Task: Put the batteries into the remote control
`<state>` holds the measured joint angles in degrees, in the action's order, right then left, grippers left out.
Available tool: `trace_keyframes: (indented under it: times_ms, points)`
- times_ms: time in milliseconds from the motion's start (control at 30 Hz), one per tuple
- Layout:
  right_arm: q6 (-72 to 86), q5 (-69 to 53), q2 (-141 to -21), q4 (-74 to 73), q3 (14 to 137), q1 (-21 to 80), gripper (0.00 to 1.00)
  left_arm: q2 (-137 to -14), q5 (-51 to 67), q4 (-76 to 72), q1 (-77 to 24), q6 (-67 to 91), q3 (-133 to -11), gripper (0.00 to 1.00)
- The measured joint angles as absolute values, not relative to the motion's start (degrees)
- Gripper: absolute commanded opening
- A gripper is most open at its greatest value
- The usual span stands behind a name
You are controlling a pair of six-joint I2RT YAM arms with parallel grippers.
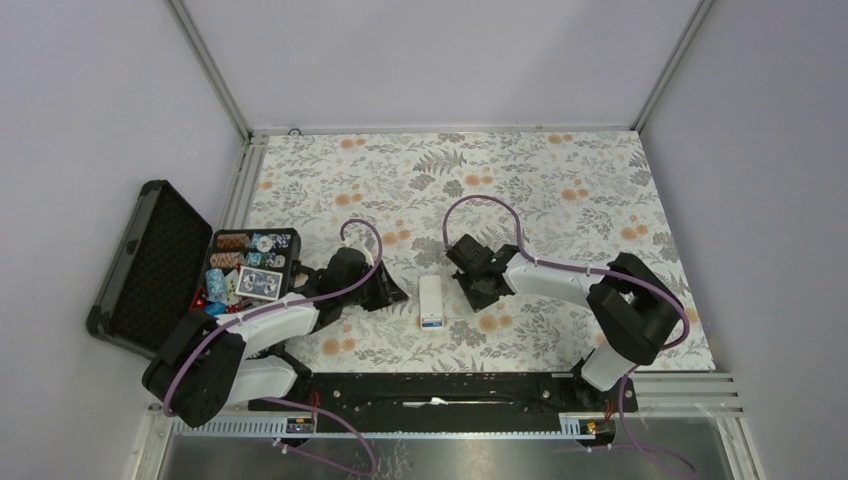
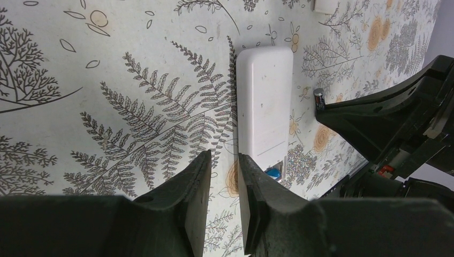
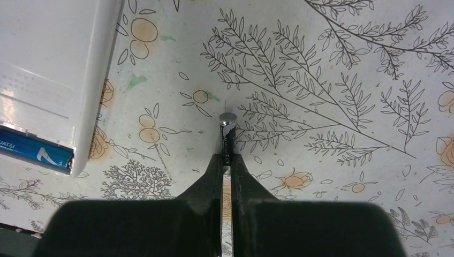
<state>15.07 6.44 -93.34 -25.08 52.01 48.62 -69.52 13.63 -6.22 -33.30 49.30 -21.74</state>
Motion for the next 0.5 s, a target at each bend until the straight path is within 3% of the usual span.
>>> trace_keyframes:
  times_ms: [500]
  points:
    - [11.70, 6.20, -85.30, -27.62, 51.90, 48.66, 0.00, -66.26, 13.67, -5.58, -33.30, 48.60, -21.74, 0.29]
